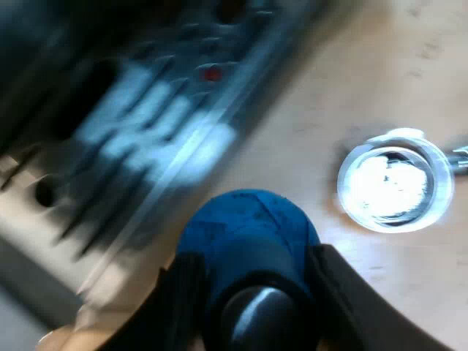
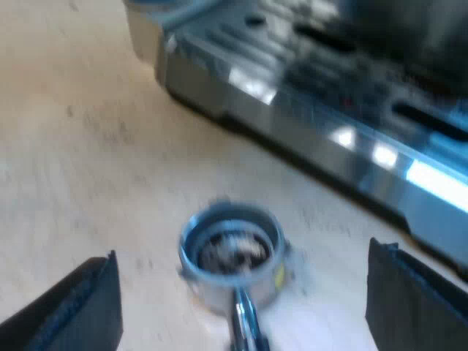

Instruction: Grind coffee beans and then tamp

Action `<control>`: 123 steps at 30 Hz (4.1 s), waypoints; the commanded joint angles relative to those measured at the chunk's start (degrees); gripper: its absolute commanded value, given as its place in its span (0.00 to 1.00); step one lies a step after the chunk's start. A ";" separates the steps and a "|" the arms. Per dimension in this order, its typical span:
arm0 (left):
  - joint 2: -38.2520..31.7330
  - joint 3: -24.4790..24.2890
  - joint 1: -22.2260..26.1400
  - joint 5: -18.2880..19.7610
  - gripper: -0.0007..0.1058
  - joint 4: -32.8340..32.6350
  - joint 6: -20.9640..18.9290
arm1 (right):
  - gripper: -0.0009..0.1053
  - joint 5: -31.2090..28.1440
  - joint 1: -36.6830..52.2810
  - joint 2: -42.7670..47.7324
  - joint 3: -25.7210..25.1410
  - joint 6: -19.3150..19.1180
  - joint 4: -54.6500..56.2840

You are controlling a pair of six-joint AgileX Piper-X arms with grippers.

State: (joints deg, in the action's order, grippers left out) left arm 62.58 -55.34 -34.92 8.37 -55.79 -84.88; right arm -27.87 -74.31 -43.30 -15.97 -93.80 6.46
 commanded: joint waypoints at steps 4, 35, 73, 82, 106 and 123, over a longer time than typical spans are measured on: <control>2.05 -0.51 -5.79 -2.09 0.01 -0.03 0.38 | 0.67 5.31 -0.04 0.52 3.77 -1.58 -2.47; 18.65 -0.51 -14.54 0.13 0.01 6.40 -1.47 | 0.67 2.00 -0.04 0.52 5.97 -0.20 -5.44; 20.88 0.55 -14.41 -0.38 0.01 8.00 -3.60 | 0.67 2.00 -0.04 0.52 5.97 -0.20 -6.46; 24.34 1.26 -14.41 -0.01 0.01 10.20 -3.60 | 0.67 2.00 -0.04 0.52 5.97 -0.20 -6.46; 24.88 15.09 -14.41 1.37 0.01 13.87 -3.60 | 0.67 2.00 -0.04 0.52 5.97 -0.20 -6.46; 22.41 4.25 -14.41 2.39 0.01 10.90 -3.49 | 0.67 2.00 -0.04 0.52 5.97 -2.92 -9.99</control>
State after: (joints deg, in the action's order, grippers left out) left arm 84.28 -50.89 -48.79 11.11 -41.09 -88.17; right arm -25.58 -74.31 -43.23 -9.93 -96.02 -2.53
